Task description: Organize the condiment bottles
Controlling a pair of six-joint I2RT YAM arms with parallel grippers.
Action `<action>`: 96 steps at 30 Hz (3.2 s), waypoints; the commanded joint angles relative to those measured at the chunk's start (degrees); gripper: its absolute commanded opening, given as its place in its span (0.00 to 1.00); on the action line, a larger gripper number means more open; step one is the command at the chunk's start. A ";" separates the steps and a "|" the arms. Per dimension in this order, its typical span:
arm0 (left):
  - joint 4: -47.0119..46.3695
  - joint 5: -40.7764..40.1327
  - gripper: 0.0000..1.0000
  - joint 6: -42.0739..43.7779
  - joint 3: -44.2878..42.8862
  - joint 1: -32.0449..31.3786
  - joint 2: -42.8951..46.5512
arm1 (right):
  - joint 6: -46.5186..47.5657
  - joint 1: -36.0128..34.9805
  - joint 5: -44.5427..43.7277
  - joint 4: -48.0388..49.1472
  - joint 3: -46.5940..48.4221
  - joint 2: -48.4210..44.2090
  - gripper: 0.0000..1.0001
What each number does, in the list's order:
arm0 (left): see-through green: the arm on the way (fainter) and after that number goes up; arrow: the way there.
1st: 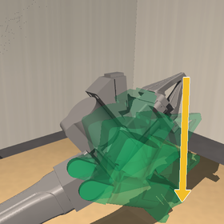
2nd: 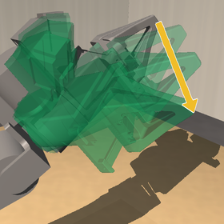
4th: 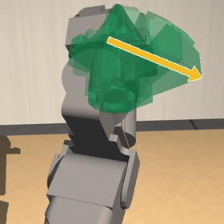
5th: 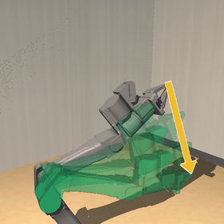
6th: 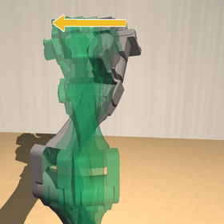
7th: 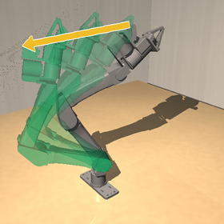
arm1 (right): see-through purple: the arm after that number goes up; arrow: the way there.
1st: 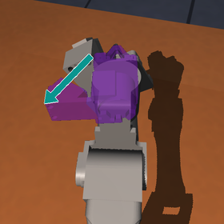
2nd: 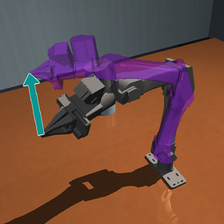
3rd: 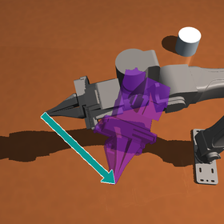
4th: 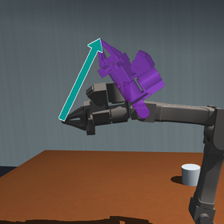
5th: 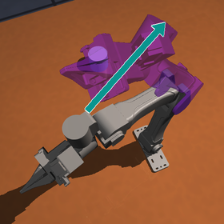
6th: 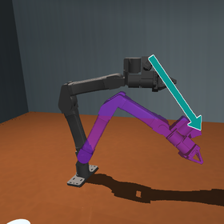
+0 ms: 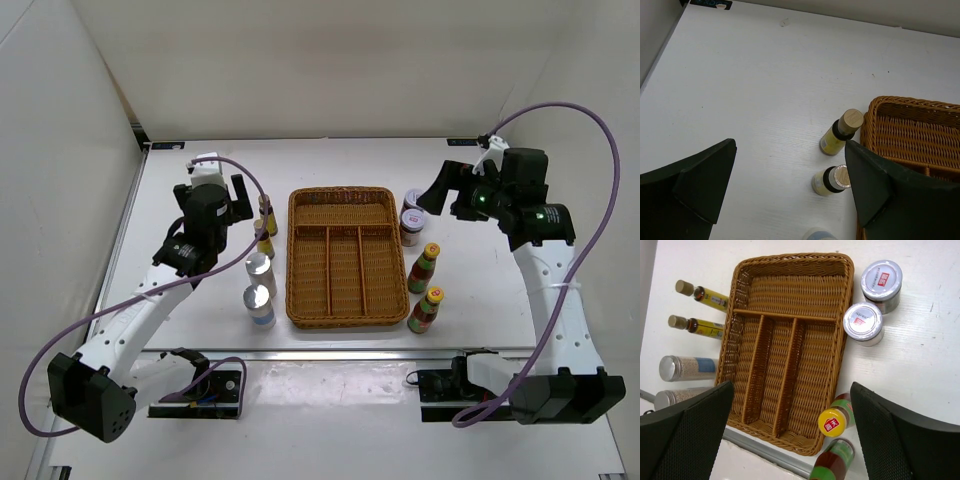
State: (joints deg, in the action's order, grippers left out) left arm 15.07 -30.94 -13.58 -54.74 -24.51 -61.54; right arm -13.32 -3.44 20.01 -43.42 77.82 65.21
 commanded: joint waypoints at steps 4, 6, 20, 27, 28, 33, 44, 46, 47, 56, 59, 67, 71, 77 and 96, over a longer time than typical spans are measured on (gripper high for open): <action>0.66 -0.17 1.00 -1.53 0.51 -0.01 1.77 | -5.06 0.45 -1.65 -4.55 0.30 2.37 1.00; 0.66 -0.17 1.00 -1.53 0.51 -0.01 1.77 | -1.90 1.42 6.22 -6.75 1.89 5.79 1.00; 2.33 2.02 1.00 -2.59 -0.72 -0.01 0.72 | -14.09 -12.73 -25.08 -14.14 -8.29 0.36 0.86; 2.86 2.02 1.00 -2.59 -0.72 -0.01 0.72 | -16.74 -13.34 -29.50 -14.94 -11.90 -2.02 0.79; 2.86 1.50 1.00 -2.59 -0.72 -0.01 0.72 | -16.74 -13.34 -29.50 -14.94 -11.90 -2.02 0.78; 2.86 1.50 1.00 -3.12 -0.72 -0.01 0.72 | -16.74 -13.34 -30.73 -13.28 -12.43 -0.18 0.75; 2.86 0.97 1.00 -3.12 -0.72 -0.01 0.19 | -16.21 -13.87 -30.12 -10.63 -11.91 3.43 0.41; 2.86 0.97 1.00 -3.12 -0.72 -0.01 0.19 | -15.59 -13.87 -30.12 -10.63 -11.12 3.43 0.29; 2.86 0.97 1.00 -3.12 -0.72 -0.01 0.19 | -15.07 -13.87 -30.12 -10.63 -11.11 3.43 0.25; 2.86 0.97 1.00 -3.12 -0.72 -0.01 0.19 | -12.43 -18.61 -36.00 -13.27 2.49 1.76 0.00; 2.86 0.97 1.00 -3.12 -0.72 -0.01 -0.34 | -10.94 -21.77 -37.32 -13.80 8.74 3.42 0.00; 2.86 0.44 1.00 -3.12 -0.72 -0.01 -0.34 | -9.27 -28.29 -36.72 -11.52 14.64 13.88 0.00; 2.86 -0.09 1.00 -3.12 -0.72 -0.01 -0.34 | -9.27 -28.81 -34.70 -9.06 14.64 19.06 0.00; 2.86 -0.09 1.00 -3.12 -0.72 -0.01 -0.86 | -9.79 -28.81 -34.69 -6.42 11.48 23.73 0.00; 3.39 -0.09 1.00 -3.12 -0.72 -0.01 -1.39 | -13.04 -28.81 -43.30 -17.22 12.18 9.70 1.00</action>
State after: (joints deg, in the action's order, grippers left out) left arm 17.85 -30.11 -16.21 -54.39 -24.51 -62.76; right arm -25.15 -32.23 -18.92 -56.36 87.35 81.76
